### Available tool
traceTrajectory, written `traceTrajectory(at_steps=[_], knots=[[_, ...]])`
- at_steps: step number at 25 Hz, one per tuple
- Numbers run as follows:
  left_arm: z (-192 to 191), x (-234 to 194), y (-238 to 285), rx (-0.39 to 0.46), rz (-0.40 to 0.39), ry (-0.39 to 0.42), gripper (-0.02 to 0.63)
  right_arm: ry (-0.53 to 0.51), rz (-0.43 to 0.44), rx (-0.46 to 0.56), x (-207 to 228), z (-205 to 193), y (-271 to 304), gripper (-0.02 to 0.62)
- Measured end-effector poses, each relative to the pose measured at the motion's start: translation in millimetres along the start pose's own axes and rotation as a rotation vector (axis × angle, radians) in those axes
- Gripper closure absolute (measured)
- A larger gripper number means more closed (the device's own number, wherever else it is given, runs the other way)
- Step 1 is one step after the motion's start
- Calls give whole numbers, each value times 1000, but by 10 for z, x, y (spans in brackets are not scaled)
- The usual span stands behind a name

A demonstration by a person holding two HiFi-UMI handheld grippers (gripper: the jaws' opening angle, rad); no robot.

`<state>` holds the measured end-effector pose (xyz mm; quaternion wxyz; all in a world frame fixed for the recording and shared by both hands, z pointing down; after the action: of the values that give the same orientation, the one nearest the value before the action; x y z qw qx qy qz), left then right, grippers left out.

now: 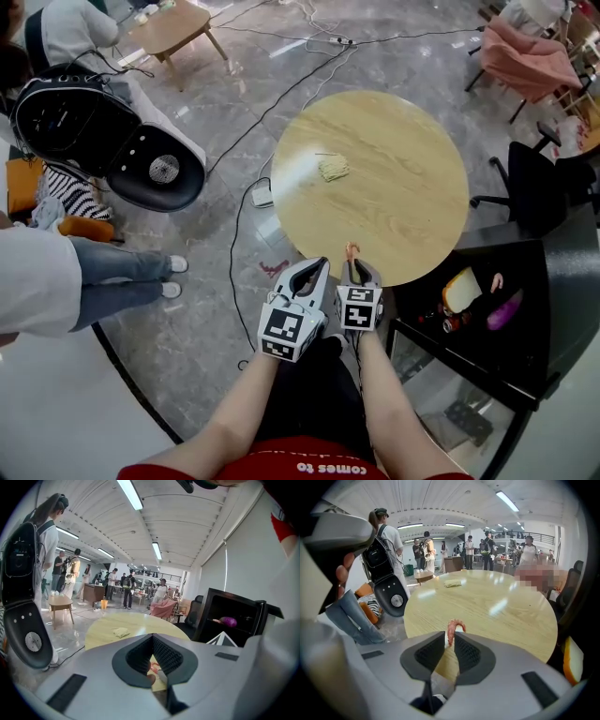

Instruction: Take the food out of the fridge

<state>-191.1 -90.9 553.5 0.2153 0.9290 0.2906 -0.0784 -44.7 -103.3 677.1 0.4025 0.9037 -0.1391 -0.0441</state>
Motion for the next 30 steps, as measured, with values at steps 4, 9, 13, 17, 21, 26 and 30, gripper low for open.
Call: traceTrajectory(at_steps=[4,9,13,17,21,26,30], knots=[[92,17,-41,-3,-6,3,603,54,5,51,-32,92,-245,551],[114,71,-111,-31,-20,-6,603,38,-18,140,-176,215,-613,552],[117,142,-48,-58,-36,7,603,6,-36,246,-197,303,-813,578],[173,222,-83,-59,-52,25,603,-8,-47,334,-229,387,-1052,584],[229,310,-137,-51,-55,44,603,-3,-41,354,-232,396,-1217,584],[383,357,-215,-43,-61,61,603,11,-47,373,-239,483,-1370,584],[485,446,-203,-24,-66,87,603,32,-36,422,-178,538,-1466,584]])
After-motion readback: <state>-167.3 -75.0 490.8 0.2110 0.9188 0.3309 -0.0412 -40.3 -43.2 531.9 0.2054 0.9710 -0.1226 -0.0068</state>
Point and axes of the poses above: the fingertips, and each gripper's own axes: y forward along the fingers, x to its right, z out of its top, the point moved 9 cm from there along -y, backward along the fingers, and after that the axes turned 3 degrees about -y, right-handed, at the moved point
